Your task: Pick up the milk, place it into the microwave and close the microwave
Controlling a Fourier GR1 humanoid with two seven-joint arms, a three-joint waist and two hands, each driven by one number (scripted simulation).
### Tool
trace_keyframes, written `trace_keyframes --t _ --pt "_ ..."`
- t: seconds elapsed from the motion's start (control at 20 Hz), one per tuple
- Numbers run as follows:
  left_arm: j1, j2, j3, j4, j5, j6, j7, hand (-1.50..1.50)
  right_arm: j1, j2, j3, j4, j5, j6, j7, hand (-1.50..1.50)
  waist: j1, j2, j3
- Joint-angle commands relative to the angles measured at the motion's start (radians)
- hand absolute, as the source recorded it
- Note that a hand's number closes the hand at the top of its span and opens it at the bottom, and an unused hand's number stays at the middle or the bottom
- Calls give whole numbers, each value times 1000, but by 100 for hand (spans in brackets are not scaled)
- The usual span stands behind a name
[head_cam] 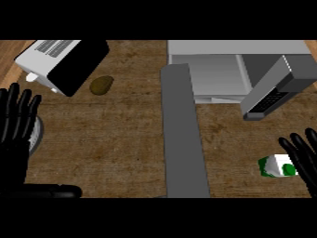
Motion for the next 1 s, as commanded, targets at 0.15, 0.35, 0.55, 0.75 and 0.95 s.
trace_keyframes --t 0.15,0.35,0.55,0.75,0.95 --pt "107 -12 41 -1 76 -64 -72 -150 99 -10 -15 -75 -104 98 26 -150 4 2 -2" --pt "101 11 88 -19 116 -79 -37 -150 136 21 -88 -79 -67 76 -9 -150 2 2 -2" --pt "244 -39 35 -51 94 -126 -125 -150 160 27 -149 -43 -51 97 -37 -150 5 2 -2" --pt "271 -36 20 -75 81 -143 -112 -150 40 -2 -227 58 -52 64 -2 -150 9 3 -2" --pt "286 -46 27 -100 89 -152 -116 -150 10 37 -235 214 25 94 -89 -150 10 3 -1"
